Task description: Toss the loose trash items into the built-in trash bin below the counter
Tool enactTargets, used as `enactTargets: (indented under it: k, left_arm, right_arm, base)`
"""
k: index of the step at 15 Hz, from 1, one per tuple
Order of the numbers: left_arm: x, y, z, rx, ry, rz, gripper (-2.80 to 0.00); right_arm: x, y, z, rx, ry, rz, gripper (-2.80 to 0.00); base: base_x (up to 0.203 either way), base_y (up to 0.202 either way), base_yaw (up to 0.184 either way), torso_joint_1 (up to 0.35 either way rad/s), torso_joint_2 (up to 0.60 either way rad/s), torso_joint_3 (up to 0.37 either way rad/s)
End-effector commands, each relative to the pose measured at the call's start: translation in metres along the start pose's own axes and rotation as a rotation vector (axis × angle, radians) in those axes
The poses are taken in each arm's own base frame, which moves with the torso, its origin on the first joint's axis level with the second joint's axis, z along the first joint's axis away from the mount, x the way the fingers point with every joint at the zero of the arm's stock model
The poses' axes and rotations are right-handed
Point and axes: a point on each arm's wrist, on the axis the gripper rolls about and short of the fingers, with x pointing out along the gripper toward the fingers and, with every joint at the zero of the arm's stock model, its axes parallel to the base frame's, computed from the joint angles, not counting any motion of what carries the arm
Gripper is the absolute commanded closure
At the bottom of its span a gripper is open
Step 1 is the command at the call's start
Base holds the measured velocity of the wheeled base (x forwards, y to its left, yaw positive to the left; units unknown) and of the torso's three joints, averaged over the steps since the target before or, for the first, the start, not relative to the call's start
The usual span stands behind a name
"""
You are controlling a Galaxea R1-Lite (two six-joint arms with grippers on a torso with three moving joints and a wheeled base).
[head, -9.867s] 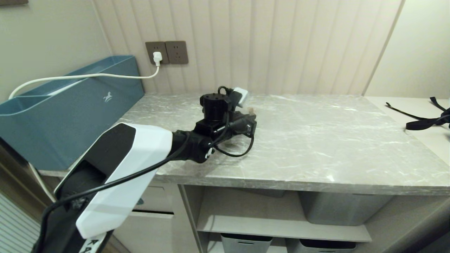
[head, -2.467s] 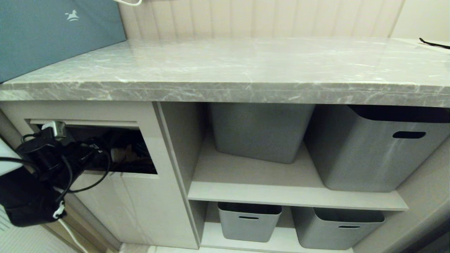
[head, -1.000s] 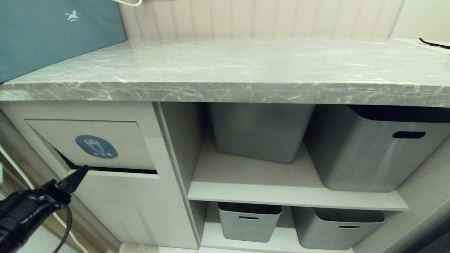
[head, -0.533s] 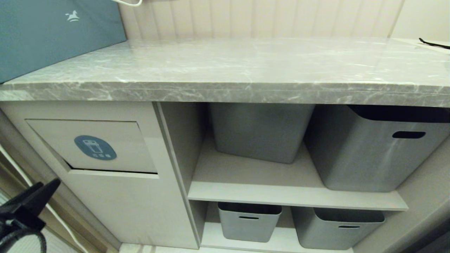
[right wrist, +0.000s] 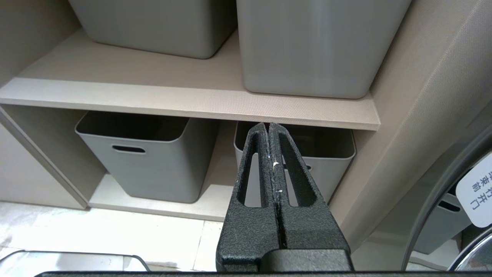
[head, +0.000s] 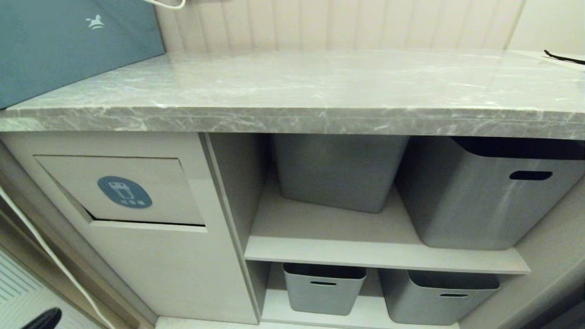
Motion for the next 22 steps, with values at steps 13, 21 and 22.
enactTargets:
  k: [13, 21, 22]
  left_arm:
    - [-0.049, -0.007, -0.05, 0.078, -0.005, 0.082, 0.0]
    - [-0.049, -0.007, -0.05, 0.041, -0.004, 0.104, 0.0]
    - [-0.049, -0.007, -0.05, 0.033, -0.006, 0.105, 0.0]
  right_arm:
    - [0.0, 0.0, 0.0, 0.001, -0.002, 0.001, 0.0]
    - [0.0, 0.0, 0.0, -0.003, -0.002, 0.001, 0.0]
    - [0.0, 0.0, 0.0, -0.006, -0.003, 0.001, 0.0]
  base:
    - [0.0, 0.0, 0.0, 0.0, 0.0, 0.0]
    - [0.0, 0.0, 0.0, 0.0, 0.0, 0.0]
    - [0.0, 0.0, 0.0, 0.0, 0.0, 0.0]
